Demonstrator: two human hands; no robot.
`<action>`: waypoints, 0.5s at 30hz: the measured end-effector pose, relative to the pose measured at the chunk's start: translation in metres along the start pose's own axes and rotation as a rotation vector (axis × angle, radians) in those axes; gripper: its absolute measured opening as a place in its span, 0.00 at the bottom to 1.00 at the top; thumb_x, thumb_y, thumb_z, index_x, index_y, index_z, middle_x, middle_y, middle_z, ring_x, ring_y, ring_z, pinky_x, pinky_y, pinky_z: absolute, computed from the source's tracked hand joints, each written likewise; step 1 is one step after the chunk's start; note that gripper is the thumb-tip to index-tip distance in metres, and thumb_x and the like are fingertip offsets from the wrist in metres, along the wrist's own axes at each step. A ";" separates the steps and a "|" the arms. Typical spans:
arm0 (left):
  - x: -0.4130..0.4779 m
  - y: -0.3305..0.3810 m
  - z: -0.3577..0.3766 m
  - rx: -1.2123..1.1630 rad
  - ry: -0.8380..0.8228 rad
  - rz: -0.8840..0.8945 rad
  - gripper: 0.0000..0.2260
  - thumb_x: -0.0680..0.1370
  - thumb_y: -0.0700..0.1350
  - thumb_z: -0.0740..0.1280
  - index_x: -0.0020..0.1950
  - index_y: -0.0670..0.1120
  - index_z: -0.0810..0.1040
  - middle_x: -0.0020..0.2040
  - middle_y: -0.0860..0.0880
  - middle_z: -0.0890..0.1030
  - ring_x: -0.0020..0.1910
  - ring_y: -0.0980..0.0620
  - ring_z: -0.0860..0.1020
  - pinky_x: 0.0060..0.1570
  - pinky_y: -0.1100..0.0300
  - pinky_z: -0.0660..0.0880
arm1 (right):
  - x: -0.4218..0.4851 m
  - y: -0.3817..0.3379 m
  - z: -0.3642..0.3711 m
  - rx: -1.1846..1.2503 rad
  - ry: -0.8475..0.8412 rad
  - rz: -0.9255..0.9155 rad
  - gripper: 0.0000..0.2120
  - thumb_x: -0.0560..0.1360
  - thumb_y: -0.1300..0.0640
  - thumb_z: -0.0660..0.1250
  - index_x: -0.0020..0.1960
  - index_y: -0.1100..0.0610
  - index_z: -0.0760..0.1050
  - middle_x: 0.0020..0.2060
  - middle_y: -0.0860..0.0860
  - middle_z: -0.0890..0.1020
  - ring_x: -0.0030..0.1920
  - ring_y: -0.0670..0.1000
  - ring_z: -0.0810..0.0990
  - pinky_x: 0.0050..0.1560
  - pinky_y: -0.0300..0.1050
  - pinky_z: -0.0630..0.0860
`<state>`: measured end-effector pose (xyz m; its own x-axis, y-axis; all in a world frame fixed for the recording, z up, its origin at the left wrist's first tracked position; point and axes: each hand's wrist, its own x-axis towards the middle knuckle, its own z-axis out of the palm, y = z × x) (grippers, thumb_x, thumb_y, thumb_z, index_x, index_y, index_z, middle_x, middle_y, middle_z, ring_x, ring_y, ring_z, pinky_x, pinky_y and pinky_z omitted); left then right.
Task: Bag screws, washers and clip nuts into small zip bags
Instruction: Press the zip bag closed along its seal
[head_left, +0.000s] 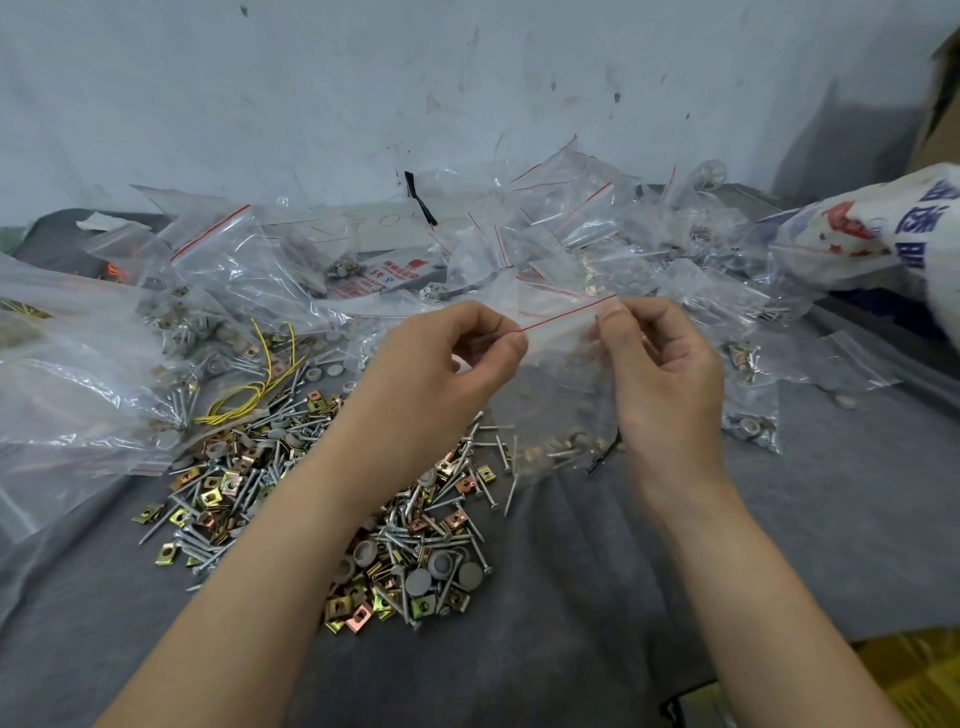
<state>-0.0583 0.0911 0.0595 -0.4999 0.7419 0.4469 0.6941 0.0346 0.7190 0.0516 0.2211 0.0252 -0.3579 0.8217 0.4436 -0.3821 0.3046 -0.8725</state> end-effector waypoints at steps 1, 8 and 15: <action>0.000 0.000 -0.001 -0.001 -0.002 -0.003 0.04 0.79 0.49 0.68 0.44 0.54 0.80 0.38 0.62 0.80 0.35 0.65 0.75 0.42 0.68 0.73 | 0.001 0.000 0.000 0.001 0.012 0.000 0.08 0.78 0.54 0.69 0.41 0.48 0.80 0.35 0.44 0.82 0.38 0.44 0.78 0.42 0.35 0.75; -0.002 0.000 -0.008 -0.003 0.013 -0.055 0.05 0.79 0.50 0.69 0.43 0.55 0.80 0.38 0.63 0.80 0.34 0.66 0.76 0.38 0.74 0.69 | 0.002 0.001 0.002 0.009 0.075 -0.028 0.11 0.77 0.53 0.69 0.38 0.42 0.81 0.34 0.42 0.82 0.37 0.42 0.77 0.41 0.33 0.74; -0.003 -0.001 -0.010 -0.049 0.075 -0.094 0.08 0.77 0.52 0.71 0.40 0.52 0.79 0.29 0.62 0.76 0.25 0.66 0.71 0.27 0.75 0.64 | 0.001 0.000 0.008 0.038 0.114 -0.030 0.10 0.78 0.55 0.69 0.39 0.46 0.80 0.35 0.43 0.82 0.36 0.42 0.78 0.40 0.32 0.74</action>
<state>-0.0630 0.0823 0.0630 -0.6003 0.6845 0.4137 0.6171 0.0673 0.7840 0.0449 0.2181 0.0269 -0.2472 0.8629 0.4409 -0.4235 0.3130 -0.8501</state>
